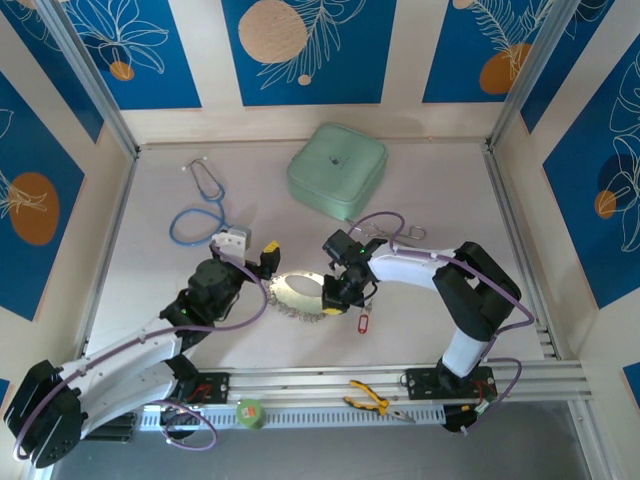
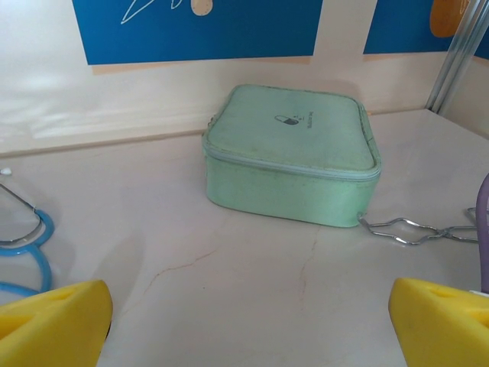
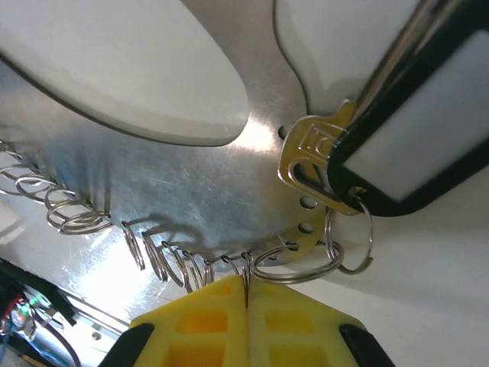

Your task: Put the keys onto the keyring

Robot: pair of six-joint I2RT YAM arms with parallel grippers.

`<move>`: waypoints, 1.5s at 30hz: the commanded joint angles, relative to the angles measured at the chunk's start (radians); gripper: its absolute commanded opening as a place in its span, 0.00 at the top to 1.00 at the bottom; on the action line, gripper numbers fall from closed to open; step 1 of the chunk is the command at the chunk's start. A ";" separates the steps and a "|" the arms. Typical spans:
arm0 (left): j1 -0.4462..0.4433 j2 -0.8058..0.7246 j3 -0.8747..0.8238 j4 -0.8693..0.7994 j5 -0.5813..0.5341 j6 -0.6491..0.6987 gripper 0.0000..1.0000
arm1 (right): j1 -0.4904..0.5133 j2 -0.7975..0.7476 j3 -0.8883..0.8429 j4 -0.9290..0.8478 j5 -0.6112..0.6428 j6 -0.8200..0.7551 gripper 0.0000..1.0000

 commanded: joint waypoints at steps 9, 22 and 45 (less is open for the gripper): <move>0.010 -0.038 0.012 0.010 -0.013 0.069 0.07 | 0.048 -0.103 0.037 -0.123 0.166 -0.232 1.00; 0.010 -0.033 0.011 0.026 0.005 0.113 0.08 | 0.073 -0.093 0.052 -0.098 0.197 -0.566 1.00; 0.010 -0.074 -0.011 0.016 -0.011 0.124 0.08 | 0.077 0.071 0.146 -0.144 0.194 -0.553 0.84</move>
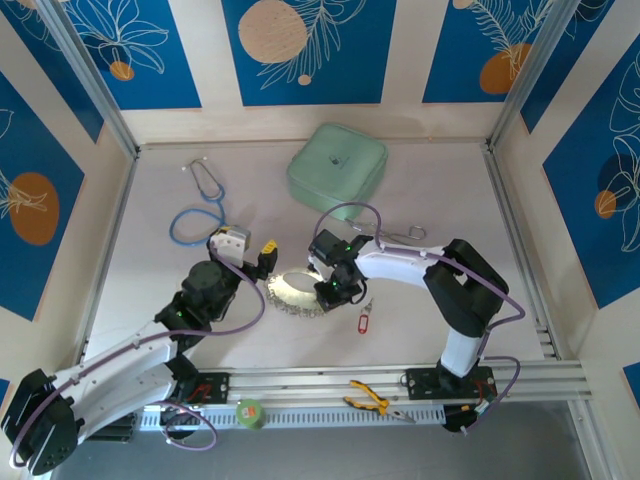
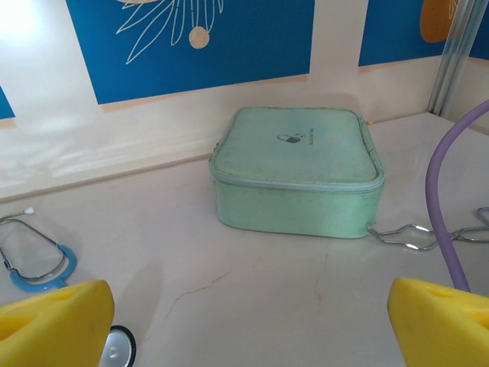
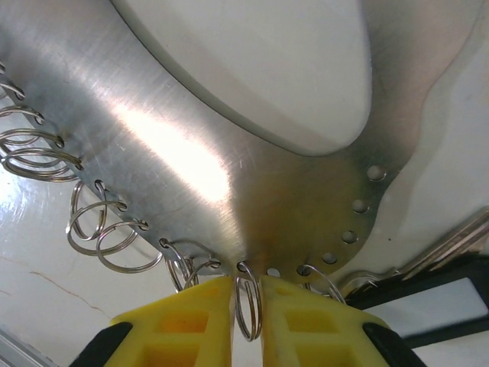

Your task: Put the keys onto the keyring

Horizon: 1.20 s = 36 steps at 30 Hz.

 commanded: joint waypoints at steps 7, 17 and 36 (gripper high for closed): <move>0.008 -0.030 -0.013 0.013 -0.014 0.016 0.08 | 0.008 0.013 0.031 -0.029 -0.005 0.005 0.91; 0.008 -0.051 -0.006 -0.007 -0.013 0.040 0.09 | 0.006 -0.119 -0.016 0.043 0.049 -0.068 1.00; 0.008 0.051 0.145 -0.303 0.480 0.366 0.47 | -0.129 -0.511 -0.234 0.512 -0.340 -0.633 1.00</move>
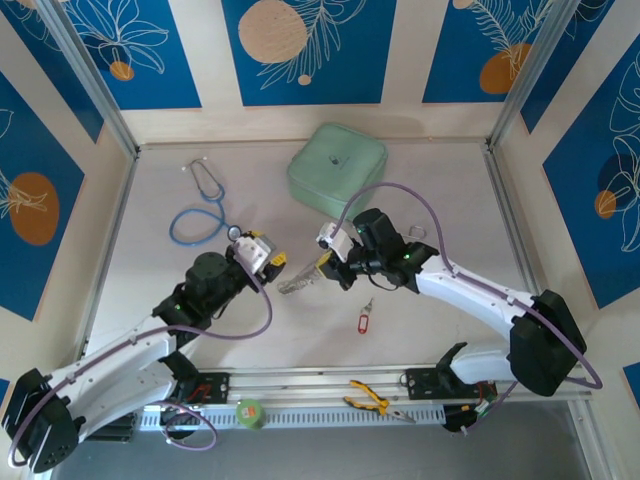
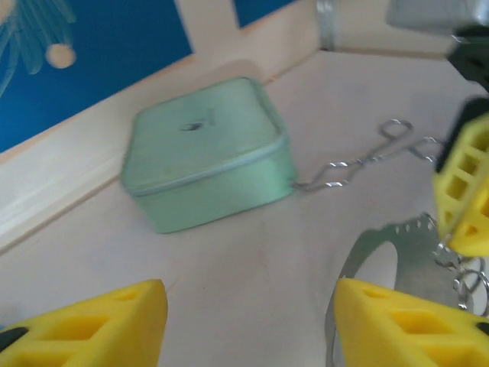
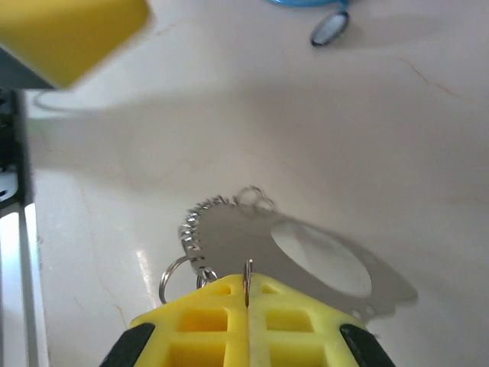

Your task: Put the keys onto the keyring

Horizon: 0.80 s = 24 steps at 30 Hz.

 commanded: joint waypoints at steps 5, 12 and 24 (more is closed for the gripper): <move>0.006 0.053 0.021 -0.056 0.321 0.128 0.60 | -0.013 -0.065 -0.036 0.089 -0.224 -0.222 1.00; 0.006 0.101 0.003 0.022 0.474 0.165 0.63 | -0.005 -0.068 -0.049 0.089 -0.256 -0.265 1.00; 0.006 0.141 -0.022 0.053 0.573 0.195 0.68 | 0.013 -0.072 -0.051 0.090 -0.278 -0.292 1.00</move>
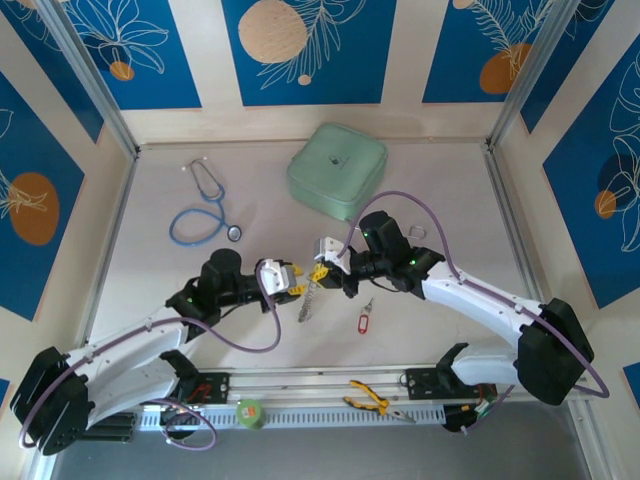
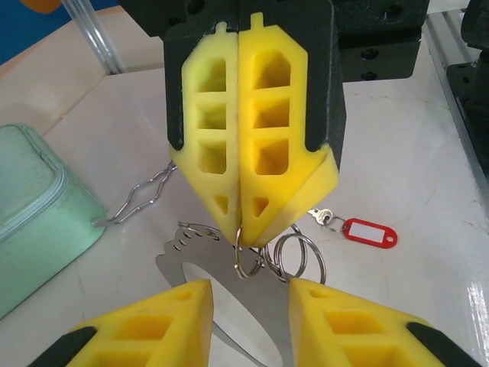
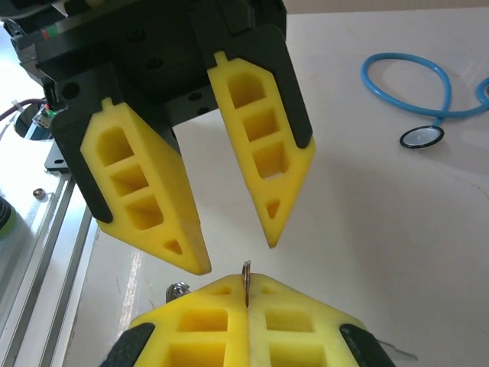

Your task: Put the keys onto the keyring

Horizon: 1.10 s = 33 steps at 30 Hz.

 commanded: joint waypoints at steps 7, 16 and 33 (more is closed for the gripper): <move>0.006 0.044 -0.009 0.073 0.045 0.000 0.72 | 0.020 -0.016 0.000 0.019 -0.055 -0.037 1.00; 0.006 0.060 -0.007 0.101 0.074 -0.014 0.80 | 0.029 -0.009 0.004 0.013 -0.055 -0.052 1.00; 0.003 -0.013 -0.025 0.108 0.063 -0.013 1.00 | 0.035 -0.065 0.054 -0.217 0.076 -0.102 0.67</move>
